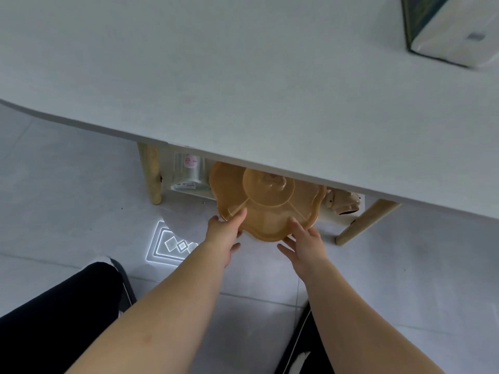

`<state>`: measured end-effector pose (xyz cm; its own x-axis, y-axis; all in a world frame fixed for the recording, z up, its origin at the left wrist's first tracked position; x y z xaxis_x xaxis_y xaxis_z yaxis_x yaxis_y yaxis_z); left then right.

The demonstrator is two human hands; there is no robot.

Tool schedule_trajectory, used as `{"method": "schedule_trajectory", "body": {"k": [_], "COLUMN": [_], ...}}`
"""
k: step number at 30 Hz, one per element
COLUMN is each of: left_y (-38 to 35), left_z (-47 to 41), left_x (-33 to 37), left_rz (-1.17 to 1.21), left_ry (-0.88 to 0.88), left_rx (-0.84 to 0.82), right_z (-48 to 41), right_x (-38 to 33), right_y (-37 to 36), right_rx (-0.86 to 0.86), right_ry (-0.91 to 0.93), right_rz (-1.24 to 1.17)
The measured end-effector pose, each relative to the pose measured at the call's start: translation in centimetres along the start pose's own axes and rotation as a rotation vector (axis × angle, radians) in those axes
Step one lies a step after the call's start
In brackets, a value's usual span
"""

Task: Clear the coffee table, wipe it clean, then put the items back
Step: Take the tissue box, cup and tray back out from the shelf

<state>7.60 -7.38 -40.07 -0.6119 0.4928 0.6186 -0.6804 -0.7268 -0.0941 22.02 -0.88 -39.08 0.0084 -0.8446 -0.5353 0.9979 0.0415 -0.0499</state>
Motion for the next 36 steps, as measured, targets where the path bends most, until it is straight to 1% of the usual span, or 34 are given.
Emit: {"method": "schedule_trajectory", "body": {"k": [4,6,8,11,14,16,19,26,31,36], "left_y": [0.5,0.7,0.8,1.1,2.0,3.1,5.2,9.8,12.1,11.4], "left_z": [0.3,1.2,2.6,5.2,8.5,10.9,14.6,24.1,29.2,31.9], "left_x": [0.3,0.3,0.1,-0.2,-0.2,0.2,0.9,2.3,2.5,5.5], "left_rz": [0.096,0.101,0.101,0.126,0.125,0.107,0.081,-0.046,-0.094,-0.08], "left_ry": [0.002,0.022,0.039,0.05,0.045,0.023,-0.018,-0.132,-0.223,-0.315], "left_rx": [-0.037,-0.078,-0.085,-0.078,-0.114,-0.134,-0.135,-0.158,-0.145,-0.143], "right_z": [0.7,1.4,2.4,4.7,7.7,10.2,14.2,23.9,29.0,32.0], "right_x": [-0.5,-0.9,-0.9,-0.9,-1.5,-2.0,-2.1,0.2,0.9,-1.4], "right_y": [0.1,0.7,1.4,2.2,3.0,3.6,4.4,5.9,6.1,5.9], "right_rx": [-0.067,-0.09,-0.107,-0.11,-0.091,-0.103,-0.171,-0.311,-0.387,-0.396], "right_ry": [-0.007,-0.016,-0.038,-0.061,-0.036,-0.001,0.025,0.008,0.049,0.13], "right_rz": [0.028,0.054,0.057,0.058,0.046,0.059,0.103,0.351,0.384,0.376]}}
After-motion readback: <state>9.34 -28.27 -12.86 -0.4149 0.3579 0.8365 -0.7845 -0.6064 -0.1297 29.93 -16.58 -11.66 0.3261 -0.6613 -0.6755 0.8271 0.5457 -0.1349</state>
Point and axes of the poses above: each hand's wrist, its own z-axis away from the middle knuckle, its own y-axis out of the back of the hand, x = y × z, the point moved 5 cm from there along -z, towards the middle knuckle, and after that the axes turned 5 degrees about -y, right-handed, at the moved point
